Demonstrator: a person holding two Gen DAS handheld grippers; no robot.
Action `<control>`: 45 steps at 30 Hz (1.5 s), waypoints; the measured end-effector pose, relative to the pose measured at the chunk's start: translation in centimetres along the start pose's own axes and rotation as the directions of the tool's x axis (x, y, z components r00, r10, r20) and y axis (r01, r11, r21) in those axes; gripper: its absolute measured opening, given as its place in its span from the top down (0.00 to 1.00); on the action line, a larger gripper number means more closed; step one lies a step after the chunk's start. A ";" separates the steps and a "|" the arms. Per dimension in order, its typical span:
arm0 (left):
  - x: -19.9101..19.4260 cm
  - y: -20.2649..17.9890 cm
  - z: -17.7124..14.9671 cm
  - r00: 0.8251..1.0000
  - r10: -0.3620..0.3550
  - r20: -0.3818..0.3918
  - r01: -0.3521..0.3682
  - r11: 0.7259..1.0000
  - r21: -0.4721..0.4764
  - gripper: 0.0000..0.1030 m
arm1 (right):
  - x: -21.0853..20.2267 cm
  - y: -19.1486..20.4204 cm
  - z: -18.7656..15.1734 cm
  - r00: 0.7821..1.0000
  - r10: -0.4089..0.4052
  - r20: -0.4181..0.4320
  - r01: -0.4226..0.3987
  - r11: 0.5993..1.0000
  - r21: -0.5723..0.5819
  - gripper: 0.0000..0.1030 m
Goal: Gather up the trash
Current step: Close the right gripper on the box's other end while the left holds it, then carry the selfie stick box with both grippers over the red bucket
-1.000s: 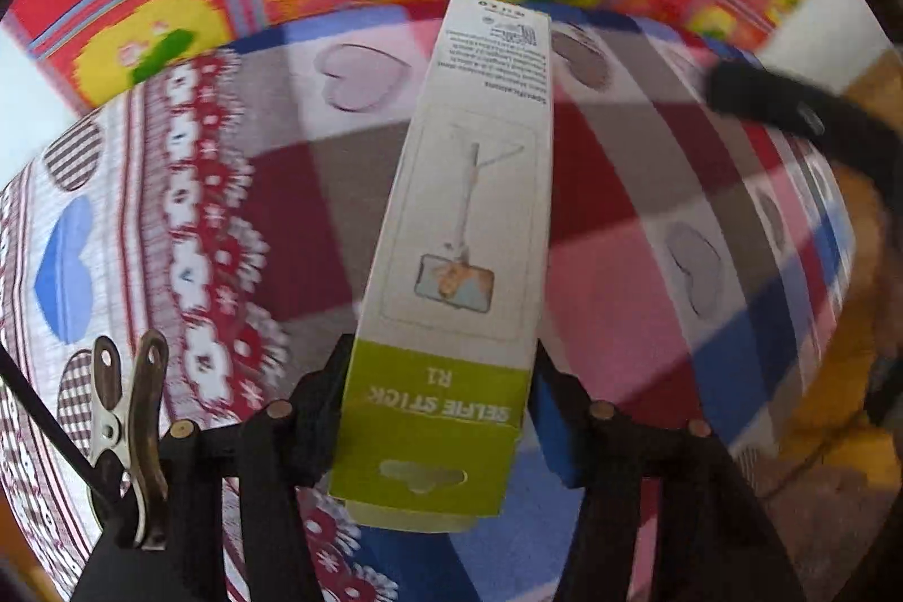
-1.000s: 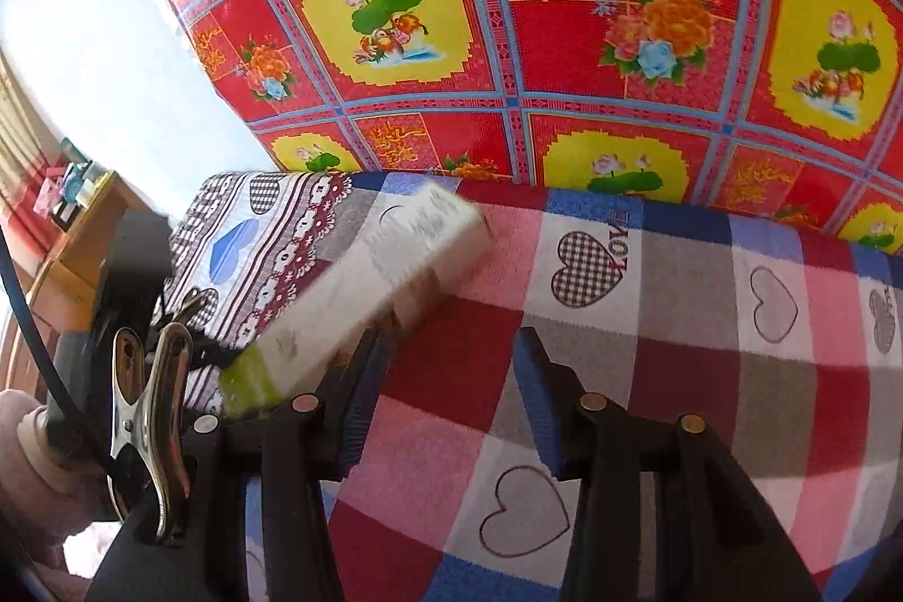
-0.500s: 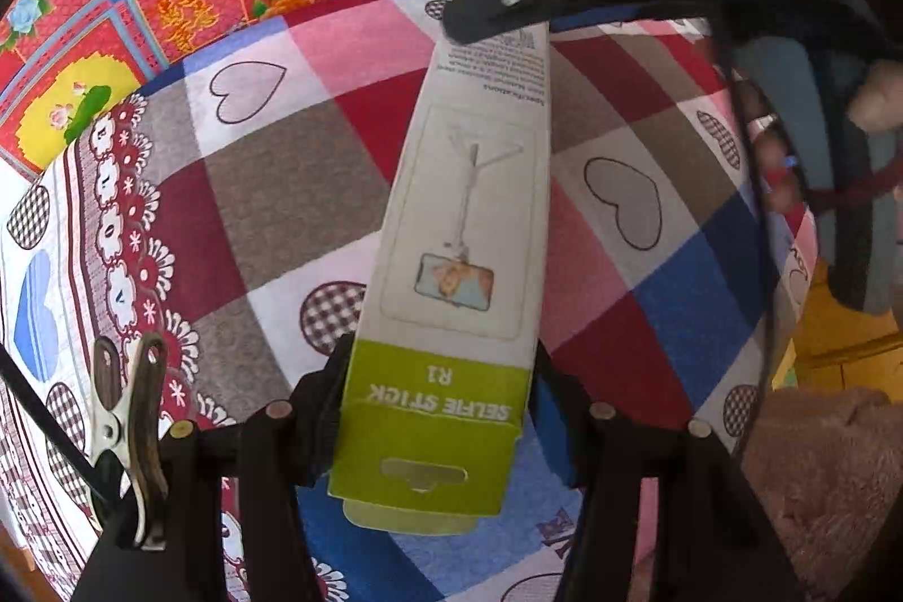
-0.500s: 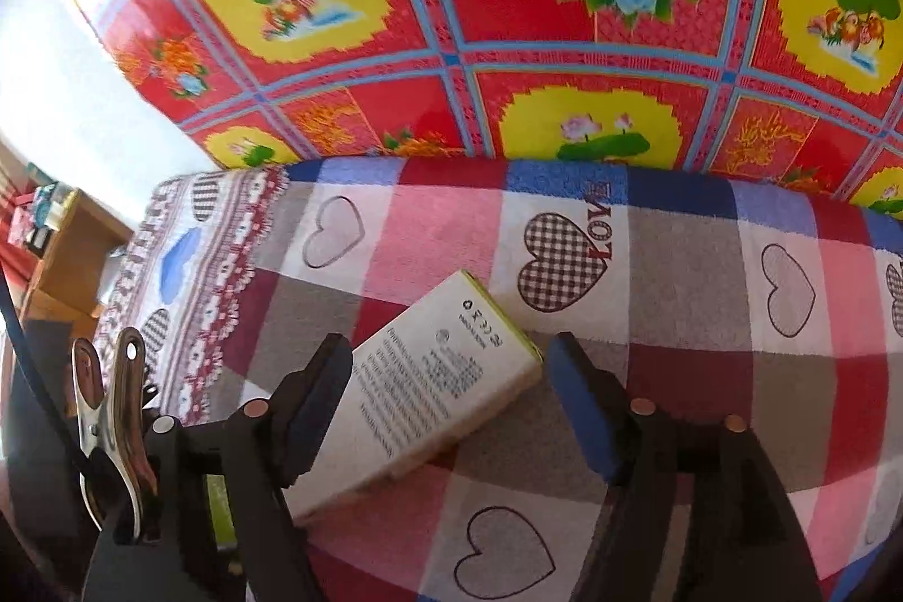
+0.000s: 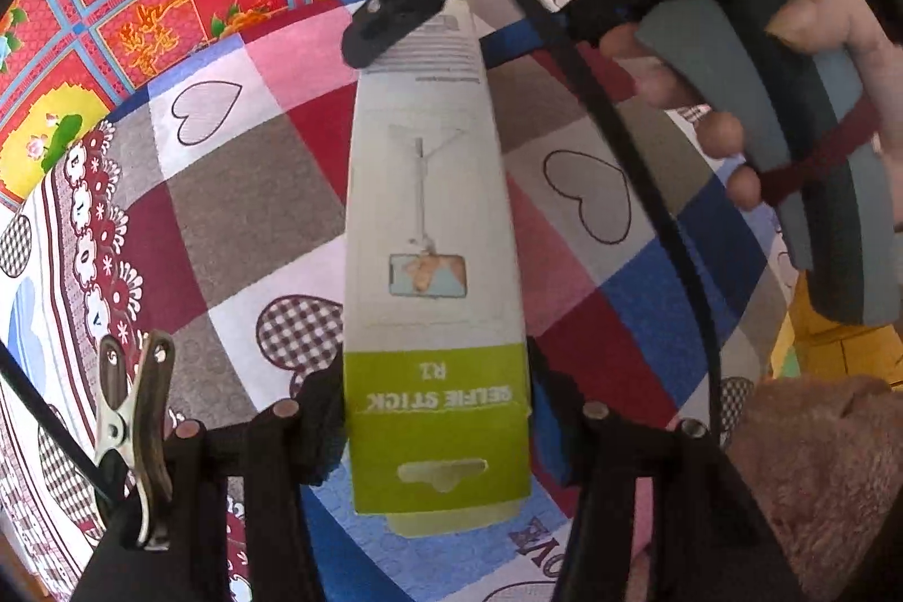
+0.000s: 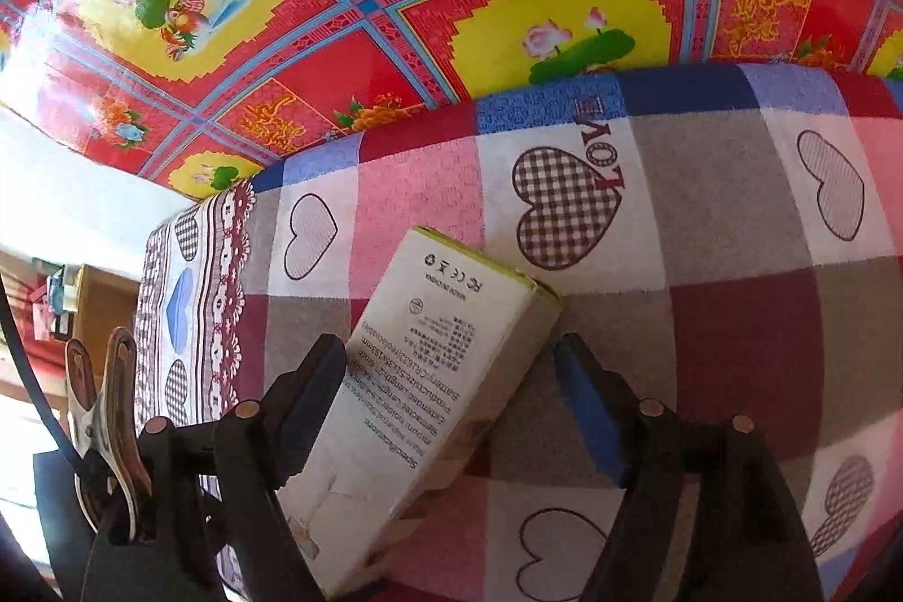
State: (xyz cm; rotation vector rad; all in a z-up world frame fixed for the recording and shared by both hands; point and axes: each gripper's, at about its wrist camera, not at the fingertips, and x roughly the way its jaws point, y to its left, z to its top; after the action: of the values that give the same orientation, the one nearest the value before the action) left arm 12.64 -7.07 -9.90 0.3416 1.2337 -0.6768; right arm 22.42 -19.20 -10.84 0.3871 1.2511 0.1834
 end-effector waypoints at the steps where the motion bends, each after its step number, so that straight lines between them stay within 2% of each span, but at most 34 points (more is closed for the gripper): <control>1: -0.6 -0.3 -0.5 1.000 0.001 0.001 -0.001 1.000 0.001 0.47 | 0.1 0.2 0.1 1.000 -0.011 -0.005 0.011 1.000 -0.006 0.23; 6: -1.0 -0.2 -0.9 1.000 0.009 0.007 -0.009 1.000 -0.002 0.47 | 1.1 1.1 0.7 0.996 -0.076 -0.044 0.075 0.997 -0.019 0.21; 10: -1.4 0.0 -1.5 1.000 0.010 0.019 -0.010 1.000 -0.008 0.47 | 1.2 0.3 0.6 0.998 -0.044 -0.052 0.046 0.998 0.042 0.26; 14: -2.7 -0.1 -1.2 0.999 -0.008 0.039 0.008 1.000 0.005 0.47 | 0.2 -0.8 0.1 0.999 -0.034 -0.027 0.036 0.996 0.085 0.27; 22: -3.7 -2.9 0.1 0.998 -0.028 0.053 0.022 0.993 0.119 0.47 | -3.7 -4.1 -0.9 0.997 -0.040 0.065 0.026 0.979 0.204 0.29; 32: -3.3 -10.8 1.7 0.996 -0.080 0.031 0.068 0.958 0.280 0.46 | -10.4 -10.9 -4.5 0.979 -0.092 0.182 0.023 0.936 0.352 0.32; 45: -2.2 -22.6 3.3 0.993 -0.118 0.015 0.102 0.907 0.408 0.46 | -18.4 -20.8 -10.6 0.949 -0.149 0.278 -0.006 0.871 0.491 0.33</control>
State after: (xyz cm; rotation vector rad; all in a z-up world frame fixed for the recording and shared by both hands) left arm 0.31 -25.52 -4.16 0.6044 1.0743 -1.0388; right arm 5.08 -42.72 -5.29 0.7745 0.9865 -0.2616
